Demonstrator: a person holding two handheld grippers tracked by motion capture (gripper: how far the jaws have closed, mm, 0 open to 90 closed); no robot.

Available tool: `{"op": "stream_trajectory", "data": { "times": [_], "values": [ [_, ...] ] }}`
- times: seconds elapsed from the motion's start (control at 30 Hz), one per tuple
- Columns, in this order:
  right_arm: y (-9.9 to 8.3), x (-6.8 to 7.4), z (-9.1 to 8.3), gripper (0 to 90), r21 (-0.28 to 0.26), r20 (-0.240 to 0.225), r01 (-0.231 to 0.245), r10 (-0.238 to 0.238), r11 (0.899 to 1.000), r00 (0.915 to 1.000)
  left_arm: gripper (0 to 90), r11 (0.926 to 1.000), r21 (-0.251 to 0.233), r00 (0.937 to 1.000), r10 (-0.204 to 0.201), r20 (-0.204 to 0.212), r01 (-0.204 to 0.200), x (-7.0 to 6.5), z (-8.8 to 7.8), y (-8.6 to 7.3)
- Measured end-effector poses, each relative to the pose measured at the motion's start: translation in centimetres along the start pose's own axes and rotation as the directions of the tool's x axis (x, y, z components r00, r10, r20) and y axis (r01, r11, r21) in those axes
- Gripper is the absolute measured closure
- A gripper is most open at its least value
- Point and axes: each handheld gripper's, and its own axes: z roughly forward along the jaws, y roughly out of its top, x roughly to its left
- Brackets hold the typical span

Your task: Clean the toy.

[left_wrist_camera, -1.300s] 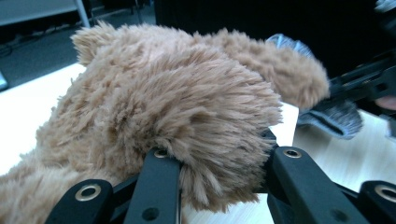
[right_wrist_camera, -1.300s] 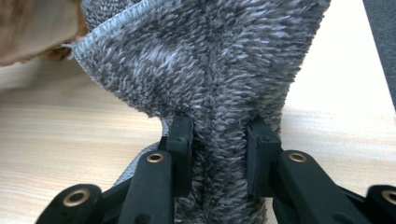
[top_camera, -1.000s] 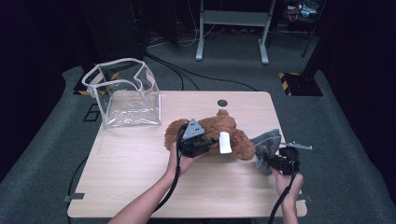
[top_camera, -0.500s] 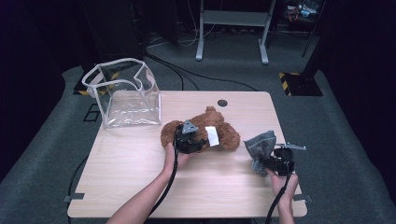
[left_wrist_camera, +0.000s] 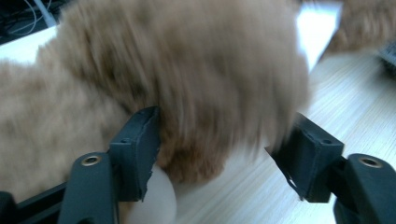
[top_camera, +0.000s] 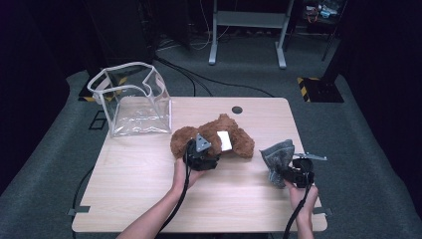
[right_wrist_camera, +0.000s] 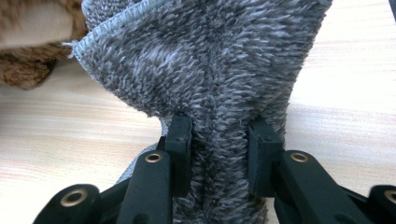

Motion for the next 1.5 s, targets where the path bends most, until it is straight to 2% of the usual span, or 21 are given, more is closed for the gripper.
{"op": "stream_trajectory", "data": {
  "times": [0.13, 0.37, 0.5, 0.57, 0.6, 0.67, 0.73, 0.8, 0.9, 1.0, 1.1, 1.17, 1.2, 1.23, 1.3, 1.4, 1.5],
  "values": [
    [0.0, 0.2, 0.1, 66.8, 0.006, 0.001, -0.008, 0.008, 1.0, 1.0, 32.2, 1.0, 0.007, 0.9996, 0.003, -0.027, -0.003, 0.1, 0.2, -0.3],
    [-0.1, 0.2, 0.2, 66.7, 0.004, -0.005, 0.002, -0.002, 1.0, 1.0, 31.7, 1.0, 0.0, 0.9953, 0.009, -0.096, -0.009, -0.7, 0.3, 0.0],
    [-0.1, -0.1, 0.0, 66.8, 0.002, -0.004, -0.008, 0.008, 1.0, 1.0, 30.1, 0.9985, -0.054, 0.9888, 0.0, -0.149, -0.008, -0.7, -0.9, -0.2],
    [-0.1, -0.2, -0.1, 66.7, 0.002, -0.001, -0.013, 0.013, 1.0, 0.9999, 29.7, 0.9983, -0.058, 0.9868, 0.0, -0.162, -0.009, -0.5, -1.2, -0.2],
    [-0.1, -0.3, -0.1, 66.7, 0.001, -0.002, -0.013, 0.013, 1.0, 0.9999, 29.2, 0.9974, -0.072, 0.9818, -0.012, -0.189, -0.002, 0.0, -1.5, -0.2],
    [-0.1, -0.3, -0.1, 66.7, -0.001, -0.004, -0.009, 0.009, 1.0, 1.0, 28.9, 0.9981, -0.061, 0.9774, -0.018, -0.211, 0.005, 0.8, -1.6, -0.1],
    [-0.1, -0.2, 0.0, 66.7, -0.003, -0.007, -0.009, 0.009, 1.0, 0.9999, 28.1, 0.9974, -0.064, 0.97, -0.046, -0.239, 0.032, 1.8, -1.7, 0.0],
    [-0.1, -0.1, 0.1, 66.7, -0.002, -0.007, -0.005, 0.005, 1.0, 1.0, 27.6, 0.996, -0.064, 0.9591, -0.078, -0.272, 0.063, 3.0, -1.7, 0.0],
    [-0.1, 0.1, 0.2, 66.7, 0.003, -0.009, -0.003, 0.003, 1.0, 1.0, 26.8, 0.9951, -0.043, 0.9411, -0.098, -0.324, 0.089, 4.4, -1.4, 0.2],
    [-0.1, 0.2, 0.3, 66.6, 0.003, -0.01, 0.0, 0.0, 1.0, 0.9999, 26.2, 0.9939, -0.02, 0.9282, -0.109, -0.356, 0.109, 5.0, -0.9, 0.2],
    [-0.1, 0.3, 0.3, 66.6, 0.006, -0.01, 0.001, -0.001, 1.0, 1.0, 24.9, 0.9953, 0.002, 0.9245, -0.089, -0.371, 0.097, 5.1, -0.2, 0.2],
    [-0.1, 0.3, 0.3, 66.6, 0.006, -0.01, 0.002, -0.002, 1.0, 1.0, 23.1, 0.9955, 0.016, 0.919, -0.08, -0.386, 0.093, 5.0, 0.2, 0.3],
    [-0.1, 0.3, 0.3, 66.6, 0.006, -0.01, 0.001, -0.001, 1.0, 1.0, 22.7, 0.9955, 0.016, 0.919, -0.08, -0.386, 0.093, 5.0, 0.2, 0.3],
    [-0.1, 0.2, 0.3, 66.6, 0.006, -0.009, 0.004, -0.004, 1.0, 0.9999, 22.5, 0.9958, 0.02, 0.9143, -0.074, -0.398, 0.089, 4.9, 0.6, 0.2],
    [-0.1, 0.2, 0.2, 66.6, 0.006, -0.01, -0.002, 0.002, 1.0, 0.9999, 23.1, 0.9954, 0.032, 0.9089, -0.07, -0.411, 0.091, 4.9, 0.9, 0.1],
    [-0.2, 0.2, 0.2, 66.6, 0.005, -0.01, 0.0, 0.0, 1.0, 1.0, 27.9, 0.996, 0.042, 0.8996, -0.053, -0.434, 0.079, 5.0, 1.3, 0.0],
    [-0.2, 0.1, 0.2, 66.6, 0.005, -0.009, -0.001, 0.001, 1.0, 1.0, 34.7, 0.9961, 0.055, 0.8968, -0.038, -0.441, 0.069, 5.0, 1.6, -0.1]
  ]
}}
